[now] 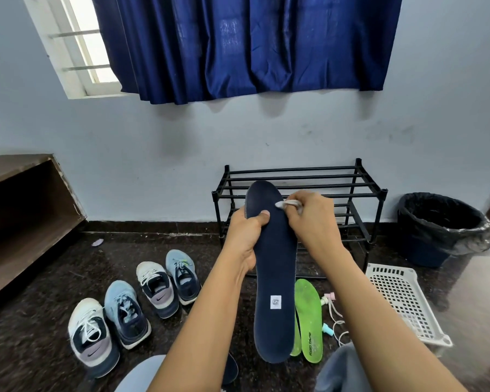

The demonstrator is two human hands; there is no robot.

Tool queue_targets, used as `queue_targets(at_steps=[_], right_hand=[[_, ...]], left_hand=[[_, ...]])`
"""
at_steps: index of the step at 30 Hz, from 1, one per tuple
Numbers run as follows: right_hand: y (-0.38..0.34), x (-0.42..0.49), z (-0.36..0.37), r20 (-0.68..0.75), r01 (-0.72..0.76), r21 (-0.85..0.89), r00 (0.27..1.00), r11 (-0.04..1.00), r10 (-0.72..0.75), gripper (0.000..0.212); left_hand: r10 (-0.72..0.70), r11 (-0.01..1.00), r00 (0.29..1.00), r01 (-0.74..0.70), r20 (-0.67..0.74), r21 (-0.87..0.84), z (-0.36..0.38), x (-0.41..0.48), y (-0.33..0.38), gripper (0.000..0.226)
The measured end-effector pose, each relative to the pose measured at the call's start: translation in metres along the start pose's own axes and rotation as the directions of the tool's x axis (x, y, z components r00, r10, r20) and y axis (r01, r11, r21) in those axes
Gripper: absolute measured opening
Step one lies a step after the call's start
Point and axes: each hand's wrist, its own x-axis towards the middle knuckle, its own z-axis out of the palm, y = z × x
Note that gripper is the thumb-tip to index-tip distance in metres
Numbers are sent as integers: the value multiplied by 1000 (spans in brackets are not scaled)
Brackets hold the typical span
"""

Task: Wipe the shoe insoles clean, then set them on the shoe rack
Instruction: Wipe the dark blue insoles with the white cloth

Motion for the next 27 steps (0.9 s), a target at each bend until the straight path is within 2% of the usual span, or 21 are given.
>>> queue_targets(at_steps=[3, 5, 8, 10, 13, 18, 23, 27], right_hand=[[-3, -7, 10, 119, 54, -56, 992, 997, -47, 10], [-3, -1, 11, 85, 46, -57, 996, 997, -42, 12], [0, 9, 4, -41, 9, -47, 999, 999, -11, 16], [0, 6, 5, -11, 22, -57, 1000, 998, -23, 14], [-5, -1, 15, 108, 89, -61, 991, 994, -83, 13], [-2, 8, 13, -54, 45, -51, 997, 998, -48, 19], [-3, -2, 16, 102, 66, -58, 993, 996, -60, 14], [-2, 6, 13, -4, 60, -52, 998, 997, -60, 16]], left_hand=[[7, 1000, 999, -7, -46, 8, -2, 4, 0, 13], [8, 1000, 1000, -8, -22, 30, -2, 4, -2, 15], [-14, 999, 998, 10, 66, 53, 3, -1, -4, 19], [-15, 998, 998, 11, 65, 62, 4, -2, -5, 21], [-1, 996, 999, -3, 52, 84, 3, 1, -4, 23], [-28, 994, 997, 20, 74, 108, 6, 1, -7, 18], [-15, 993, 999, 10, 44, 120, 3, 5, -6, 15], [-27, 991, 998, 18, 63, 134, 5, 3, -9, 15]])
